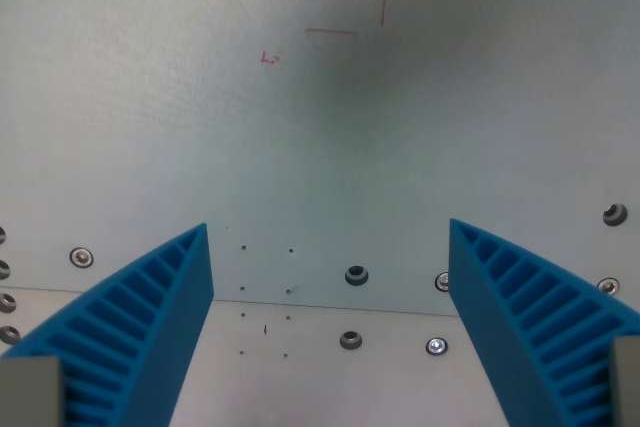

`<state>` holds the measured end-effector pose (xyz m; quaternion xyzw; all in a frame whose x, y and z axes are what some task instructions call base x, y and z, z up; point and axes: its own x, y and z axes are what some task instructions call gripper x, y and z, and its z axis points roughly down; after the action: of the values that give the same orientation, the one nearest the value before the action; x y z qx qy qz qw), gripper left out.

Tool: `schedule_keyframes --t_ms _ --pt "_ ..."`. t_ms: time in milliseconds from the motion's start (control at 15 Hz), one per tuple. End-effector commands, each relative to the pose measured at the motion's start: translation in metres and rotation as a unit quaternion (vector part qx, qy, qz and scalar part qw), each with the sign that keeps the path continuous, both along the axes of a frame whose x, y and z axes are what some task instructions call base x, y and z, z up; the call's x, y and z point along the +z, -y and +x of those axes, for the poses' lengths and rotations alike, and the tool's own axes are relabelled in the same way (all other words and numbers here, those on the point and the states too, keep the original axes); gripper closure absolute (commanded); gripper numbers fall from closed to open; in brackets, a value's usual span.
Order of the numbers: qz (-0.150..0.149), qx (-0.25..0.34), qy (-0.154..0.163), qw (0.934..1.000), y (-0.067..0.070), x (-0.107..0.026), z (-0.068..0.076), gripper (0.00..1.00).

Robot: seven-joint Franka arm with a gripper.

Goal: Move in gripper negative x

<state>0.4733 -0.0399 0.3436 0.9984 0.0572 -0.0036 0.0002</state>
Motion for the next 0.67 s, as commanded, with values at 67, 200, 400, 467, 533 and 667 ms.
schedule_keyframes --t_ms 67,200,400,467,533,667 --pt "0.0 0.0 0.002 1.0 0.001 0.002 -0.005 0.0" --pt "0.0 0.0 0.002 1.0 0.002 0.002 -0.015 0.0" --pt "0.0 0.0 0.002 1.0 0.003 0.002 -0.03 0.0" --pt "0.0 0.0 0.002 1.0 0.004 0.002 -0.035 0.0" --pt "0.0 0.0 0.002 1.0 0.005 0.002 -0.04 0.0" --pt "0.0 0.0 0.002 1.0 0.006 0.002 -0.05 0.0"
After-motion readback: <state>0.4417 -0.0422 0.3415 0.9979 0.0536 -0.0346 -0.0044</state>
